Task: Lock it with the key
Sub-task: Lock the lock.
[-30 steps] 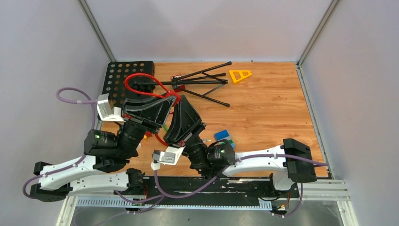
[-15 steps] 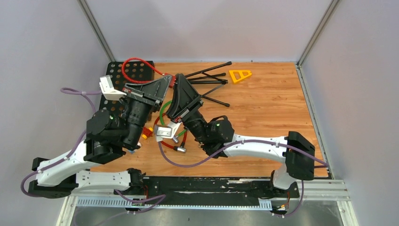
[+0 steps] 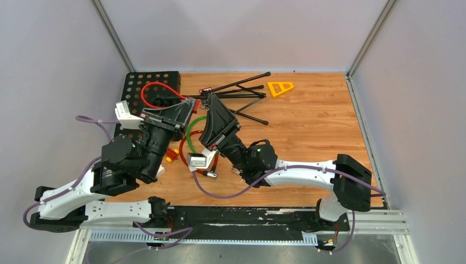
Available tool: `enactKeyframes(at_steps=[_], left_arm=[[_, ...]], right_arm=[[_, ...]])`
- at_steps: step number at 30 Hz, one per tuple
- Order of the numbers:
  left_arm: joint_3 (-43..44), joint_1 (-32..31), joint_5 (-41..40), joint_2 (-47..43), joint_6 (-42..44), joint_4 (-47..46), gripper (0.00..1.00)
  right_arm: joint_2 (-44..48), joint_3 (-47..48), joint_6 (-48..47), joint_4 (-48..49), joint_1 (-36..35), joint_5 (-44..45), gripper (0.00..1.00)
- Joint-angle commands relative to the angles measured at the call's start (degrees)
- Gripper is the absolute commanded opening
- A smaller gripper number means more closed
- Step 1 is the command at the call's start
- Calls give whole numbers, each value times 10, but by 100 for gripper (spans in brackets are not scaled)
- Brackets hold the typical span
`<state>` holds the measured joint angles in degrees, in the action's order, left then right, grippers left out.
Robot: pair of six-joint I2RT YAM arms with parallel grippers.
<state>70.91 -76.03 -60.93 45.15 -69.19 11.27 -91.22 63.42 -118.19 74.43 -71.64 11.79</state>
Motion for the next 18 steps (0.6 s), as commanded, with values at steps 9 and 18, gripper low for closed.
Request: enactKeyframes(at_steps=[9, 18], left_arm=[[-85, 4, -10, -40, 198, -186, 0], [-127, 4, 96, -60, 355, -323, 0]], right_arm=[[89, -74, -40, 164, -31, 148, 35], [183, -32, 272, -13, -57, 377, 43]])
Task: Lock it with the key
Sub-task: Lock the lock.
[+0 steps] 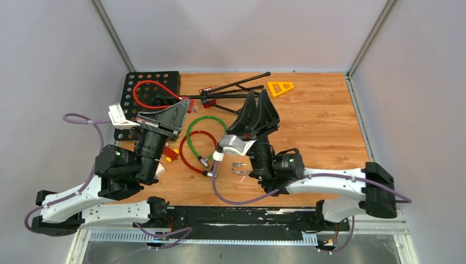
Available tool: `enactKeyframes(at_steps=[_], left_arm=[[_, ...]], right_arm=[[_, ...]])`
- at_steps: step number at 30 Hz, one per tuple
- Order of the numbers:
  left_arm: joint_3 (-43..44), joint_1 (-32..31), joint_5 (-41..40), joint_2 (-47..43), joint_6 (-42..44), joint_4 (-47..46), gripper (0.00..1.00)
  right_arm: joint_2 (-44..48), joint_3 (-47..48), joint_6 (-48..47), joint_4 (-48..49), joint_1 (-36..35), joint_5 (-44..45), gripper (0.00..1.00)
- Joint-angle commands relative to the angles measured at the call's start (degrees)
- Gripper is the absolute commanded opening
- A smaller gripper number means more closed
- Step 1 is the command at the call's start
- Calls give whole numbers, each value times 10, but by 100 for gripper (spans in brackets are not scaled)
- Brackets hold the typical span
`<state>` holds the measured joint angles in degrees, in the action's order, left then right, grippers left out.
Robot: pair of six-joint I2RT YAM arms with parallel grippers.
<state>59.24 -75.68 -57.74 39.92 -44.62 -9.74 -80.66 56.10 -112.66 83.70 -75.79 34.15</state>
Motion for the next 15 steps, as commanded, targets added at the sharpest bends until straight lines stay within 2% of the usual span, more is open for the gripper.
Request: enactKeyframes(at_steps=[1, 2, 3, 4, 5, 6, 8, 11, 15], left_arm=[[-12, 1, 86, -7, 131, -124, 0], [-11, 1, 113, -8, 153, -131, 0], [-9, 1, 133, -7, 169, -132, 0], [-7, 1, 150, -7, 181, -132, 0], [-5, 1, 166, -7, 192, -133, 0], [-4, 1, 181, -8, 200, -133, 0], [-6, 1, 210, -10, 212, -140, 0], [-3, 1, 268, -10, 231, -151, 0], [12, 1, 351, -4, 254, -149, 0]], right_arm=[[111, 57, 333, -208, -16, 173, 43], [161, 79, 525, -424, -9, 158, 43], [186, 107, 631, -555, 0, 116, 43], [214, 138, 769, -695, 28, 30, 43], [241, 156, 892, -774, 74, -62, 44], [254, 162, 997, -809, 102, -144, 44], [266, 167, 1085, -826, 135, -234, 46], [254, 207, 1184, -880, 163, -370, 47], [232, 221, 1288, -875, 178, -500, 50]])
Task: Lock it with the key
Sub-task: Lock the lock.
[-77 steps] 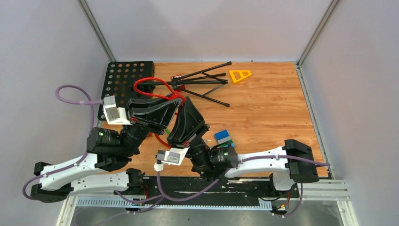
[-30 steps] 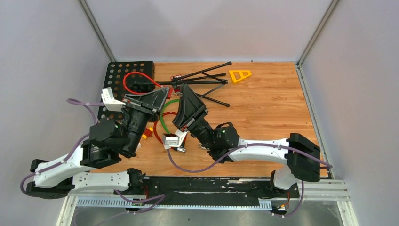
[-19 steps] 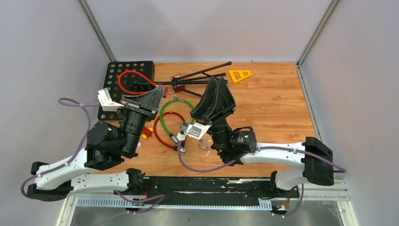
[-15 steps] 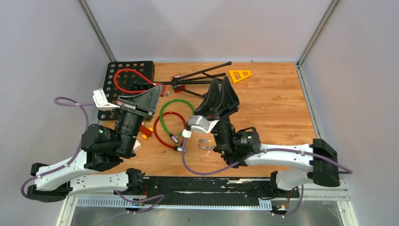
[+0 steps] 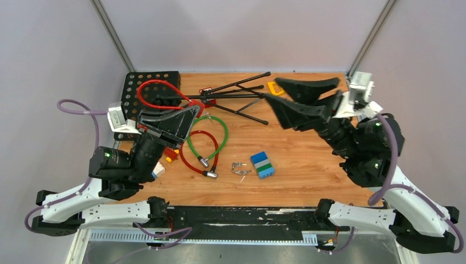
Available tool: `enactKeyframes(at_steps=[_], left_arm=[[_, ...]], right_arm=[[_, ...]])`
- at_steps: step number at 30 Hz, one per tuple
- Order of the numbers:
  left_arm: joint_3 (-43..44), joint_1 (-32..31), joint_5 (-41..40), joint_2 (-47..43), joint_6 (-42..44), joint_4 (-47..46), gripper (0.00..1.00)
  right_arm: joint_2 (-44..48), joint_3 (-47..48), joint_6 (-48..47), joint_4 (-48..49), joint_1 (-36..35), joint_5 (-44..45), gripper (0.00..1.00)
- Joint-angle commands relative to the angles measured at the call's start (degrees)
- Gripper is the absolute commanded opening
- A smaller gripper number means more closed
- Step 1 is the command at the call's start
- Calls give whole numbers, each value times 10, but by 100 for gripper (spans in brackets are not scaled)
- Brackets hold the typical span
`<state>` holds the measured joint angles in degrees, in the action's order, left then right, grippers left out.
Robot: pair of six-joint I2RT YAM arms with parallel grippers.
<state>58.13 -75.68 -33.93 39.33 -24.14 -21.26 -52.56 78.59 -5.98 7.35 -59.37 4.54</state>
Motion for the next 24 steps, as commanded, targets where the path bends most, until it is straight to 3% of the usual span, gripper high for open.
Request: enactKeyframes(at_steps=[1, 9, 13, 18, 24], left_arm=[[29, 1, 143, 4, 54, -34, 0], [55, 1, 306, 28, 68, -37, 0], [58, 1, 336, 36, 67, -43, 0], [53, 1, 335, 36, 67, -49, 0], [51, 1, 346, 40, 60, -75, 0]], right_arm=[[-52, -6, 253, -101, 18, -230, 51], [-51, -33, 365, -1, 26, -333, 56], [-47, -49, 397, 42, 27, -355, 56], [-14, -70, 345, 49, 27, -311, 56], [6, -64, 242, 33, 26, -215, 48]])
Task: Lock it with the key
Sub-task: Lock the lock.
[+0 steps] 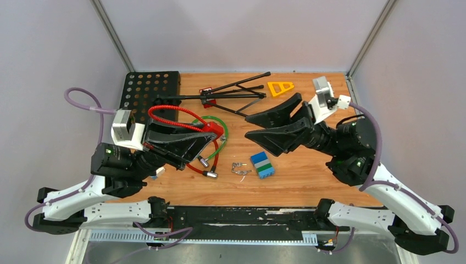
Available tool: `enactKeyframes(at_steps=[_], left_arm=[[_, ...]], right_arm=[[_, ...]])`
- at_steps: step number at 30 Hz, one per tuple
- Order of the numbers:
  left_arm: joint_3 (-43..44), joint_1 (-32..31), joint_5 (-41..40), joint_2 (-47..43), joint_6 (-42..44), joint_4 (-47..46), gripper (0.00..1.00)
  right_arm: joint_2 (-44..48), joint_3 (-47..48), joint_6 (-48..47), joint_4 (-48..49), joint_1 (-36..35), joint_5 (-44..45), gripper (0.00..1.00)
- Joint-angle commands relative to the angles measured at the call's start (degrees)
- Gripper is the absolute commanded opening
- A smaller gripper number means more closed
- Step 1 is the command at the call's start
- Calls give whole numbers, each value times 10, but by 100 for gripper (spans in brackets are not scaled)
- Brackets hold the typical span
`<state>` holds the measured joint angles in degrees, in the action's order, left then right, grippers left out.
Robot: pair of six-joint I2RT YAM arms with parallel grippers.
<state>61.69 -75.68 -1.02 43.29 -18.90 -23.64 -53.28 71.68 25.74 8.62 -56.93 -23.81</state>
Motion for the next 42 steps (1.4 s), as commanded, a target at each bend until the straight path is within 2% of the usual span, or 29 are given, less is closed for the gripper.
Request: enactKeyframes(at_steps=[1, 3, 6, 11, 14, 16, 21, 25, 31, 36, 42], left_arm=[[15, 0, 13, 0, 6, -52, 0], [10, 1, -16, 0, -4, -58, 0], [-9, 1, -89, -4, -41, -86, 0], [-39, 1, -137, -16, -114, -178, 0], [-52, 1, -167, -31, -159, -210, 0], [-69, 1, -198, -43, -177, -233, 0], [-92, 1, -286, -73, -188, -213, 0], [-103, 2, -309, -86, -233, -221, 0], [-83, 2, -277, -98, -290, -197, 0], [-70, 2, -240, -91, -303, -196, 0], [-66, 2, -233, -85, -295, -200, 0]], right_arm=[[16, 0, -96, 30, 2, 81, 46], [21, -18, -139, 60, 1, 93, 41], [19, -35, -239, 110, -2, 56, 38], [10, -47, -435, 136, -22, 46, 38], [4, -55, -513, 129, -24, 61, 39], [5, -59, -527, 129, -25, 70, 40], [15, -81, -516, 150, -25, 64, 41], [20, -83, -507, 142, -28, 65, 41], [35, -99, -501, 141, -31, 68, 41], [36, -106, -513, 134, -31, 67, 41], [34, -107, -527, 126, -31, 68, 42]])
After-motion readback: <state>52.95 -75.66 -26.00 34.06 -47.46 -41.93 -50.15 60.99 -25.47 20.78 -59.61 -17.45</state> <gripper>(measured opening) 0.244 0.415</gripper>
